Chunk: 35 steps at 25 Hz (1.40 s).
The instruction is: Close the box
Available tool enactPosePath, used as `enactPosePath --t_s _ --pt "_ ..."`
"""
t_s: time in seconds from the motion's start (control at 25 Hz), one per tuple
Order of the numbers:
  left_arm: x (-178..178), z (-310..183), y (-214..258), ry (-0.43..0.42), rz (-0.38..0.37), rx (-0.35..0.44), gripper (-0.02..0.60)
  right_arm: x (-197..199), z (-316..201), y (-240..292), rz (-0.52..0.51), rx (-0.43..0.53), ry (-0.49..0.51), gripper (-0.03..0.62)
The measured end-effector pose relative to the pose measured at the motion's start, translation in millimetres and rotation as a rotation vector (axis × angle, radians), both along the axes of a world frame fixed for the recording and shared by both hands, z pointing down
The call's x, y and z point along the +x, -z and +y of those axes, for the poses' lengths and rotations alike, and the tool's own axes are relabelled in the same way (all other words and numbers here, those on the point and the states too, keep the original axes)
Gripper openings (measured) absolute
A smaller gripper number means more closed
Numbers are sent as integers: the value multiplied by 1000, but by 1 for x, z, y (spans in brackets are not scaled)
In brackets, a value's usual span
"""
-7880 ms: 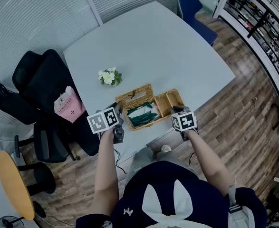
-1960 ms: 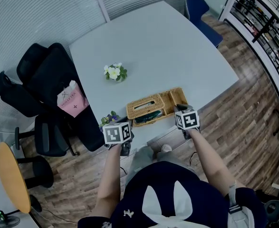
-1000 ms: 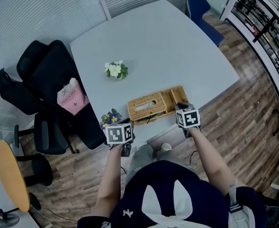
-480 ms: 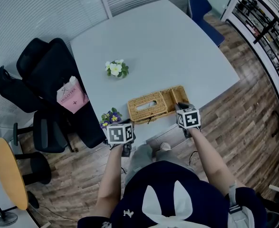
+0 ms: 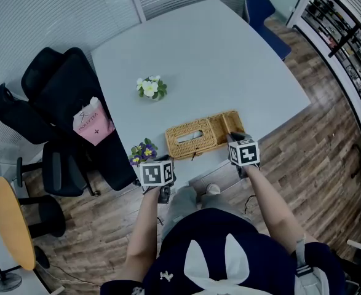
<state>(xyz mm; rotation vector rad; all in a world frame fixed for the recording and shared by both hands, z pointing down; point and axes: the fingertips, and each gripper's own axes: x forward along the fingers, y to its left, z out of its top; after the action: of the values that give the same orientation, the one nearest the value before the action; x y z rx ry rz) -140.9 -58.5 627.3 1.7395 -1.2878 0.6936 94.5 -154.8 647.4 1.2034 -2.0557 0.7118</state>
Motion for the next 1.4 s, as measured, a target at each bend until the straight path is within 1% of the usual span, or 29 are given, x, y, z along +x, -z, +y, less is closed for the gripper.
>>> enactPosePath --t_s 1.12,1.4 --pt "0 9 -22 4 -39 -43 55 2 -1 2 10 9 -11 51" --pt "0 8 -25 -9 -70 -45 54 0 -1 2 11 7 -13 51"
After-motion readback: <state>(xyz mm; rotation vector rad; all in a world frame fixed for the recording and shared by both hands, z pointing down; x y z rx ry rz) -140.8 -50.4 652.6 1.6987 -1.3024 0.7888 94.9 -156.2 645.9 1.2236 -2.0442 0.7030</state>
